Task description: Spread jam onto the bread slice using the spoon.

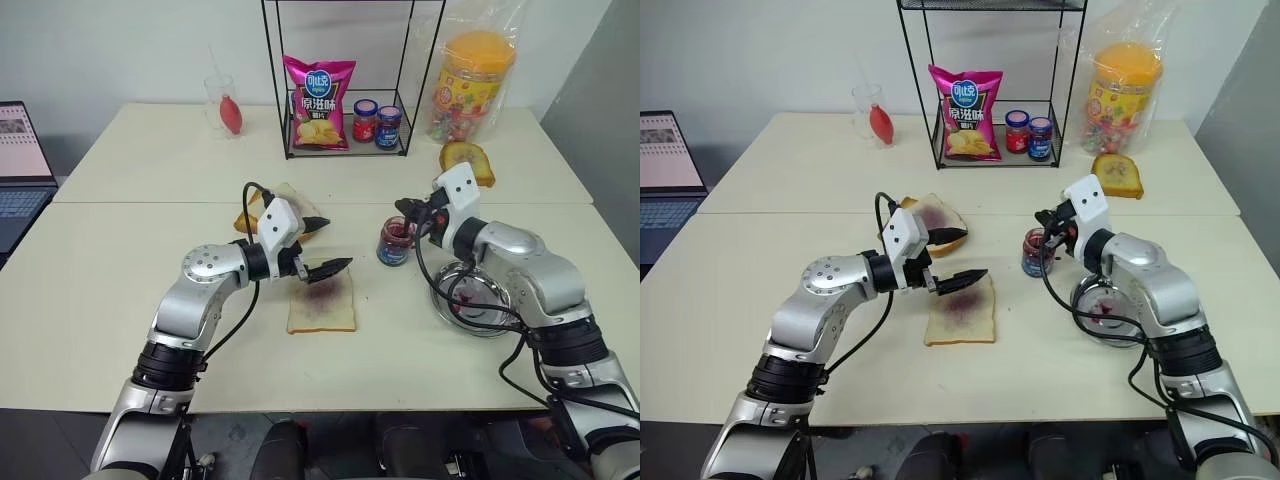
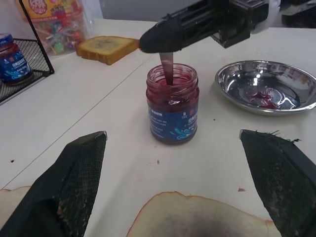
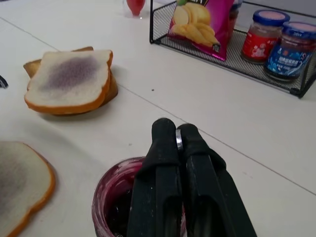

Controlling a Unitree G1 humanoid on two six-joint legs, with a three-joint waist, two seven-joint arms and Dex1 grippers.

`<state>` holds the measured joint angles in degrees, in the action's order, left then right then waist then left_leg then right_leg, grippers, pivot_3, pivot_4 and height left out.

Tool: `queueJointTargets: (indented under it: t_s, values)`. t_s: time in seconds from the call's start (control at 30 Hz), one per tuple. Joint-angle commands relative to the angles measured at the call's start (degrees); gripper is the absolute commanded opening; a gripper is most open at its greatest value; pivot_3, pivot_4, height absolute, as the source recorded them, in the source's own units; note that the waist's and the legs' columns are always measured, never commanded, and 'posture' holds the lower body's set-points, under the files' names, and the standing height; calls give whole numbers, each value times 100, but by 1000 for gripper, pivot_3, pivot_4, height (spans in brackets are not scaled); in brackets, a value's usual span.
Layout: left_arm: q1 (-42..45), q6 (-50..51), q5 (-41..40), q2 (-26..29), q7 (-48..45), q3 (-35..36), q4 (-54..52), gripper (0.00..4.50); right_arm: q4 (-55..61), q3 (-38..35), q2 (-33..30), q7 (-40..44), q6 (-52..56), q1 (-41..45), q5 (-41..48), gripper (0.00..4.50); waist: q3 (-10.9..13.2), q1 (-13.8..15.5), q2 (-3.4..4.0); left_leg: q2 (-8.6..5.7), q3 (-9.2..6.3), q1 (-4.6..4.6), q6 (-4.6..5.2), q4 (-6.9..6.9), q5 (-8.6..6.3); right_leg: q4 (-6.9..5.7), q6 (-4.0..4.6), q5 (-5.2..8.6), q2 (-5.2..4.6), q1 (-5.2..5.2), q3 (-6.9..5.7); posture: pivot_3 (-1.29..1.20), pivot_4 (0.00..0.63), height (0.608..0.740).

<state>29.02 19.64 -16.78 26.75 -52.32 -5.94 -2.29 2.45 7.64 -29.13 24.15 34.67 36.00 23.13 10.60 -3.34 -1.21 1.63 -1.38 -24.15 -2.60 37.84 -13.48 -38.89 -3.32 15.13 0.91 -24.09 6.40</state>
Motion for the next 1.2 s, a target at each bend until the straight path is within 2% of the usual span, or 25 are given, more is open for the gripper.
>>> queueJointTargets:
  t_s: [0.03,0.37,0.73,1.2]
  values:
    - [111,-70,-38,-22,16,29,-146,4500,62,-397,318,-43,399,11,271,33,0,-1,0,0,1,1,0,0,0,-2,0,0,0,1,0,0,150,740]
    - [119,-110,-14,-65,58,-32,-140,4500,42,-1737,1174,-780,1611,299,1202,33,0,-5,0,-1,1,5,0,0,0,-6,1,-1,0,2,2,0,150,740]
    - [188,-225,27,-76,-27,-65,-12,4500,89,-2875,1597,-1627,2419,553,1950,33,0,-11,0,0,1,5,0,-2,0,-7,1,-1,1,1,1,0,150,740]
    - [264,-372,40,-105,-121,-101,149,4500,163,-3099,1553,-1964,2493,553,2061,33,0,-15,0,0,3,5,0,-3,0,-6,0,0,1,0,2,0,150,740]
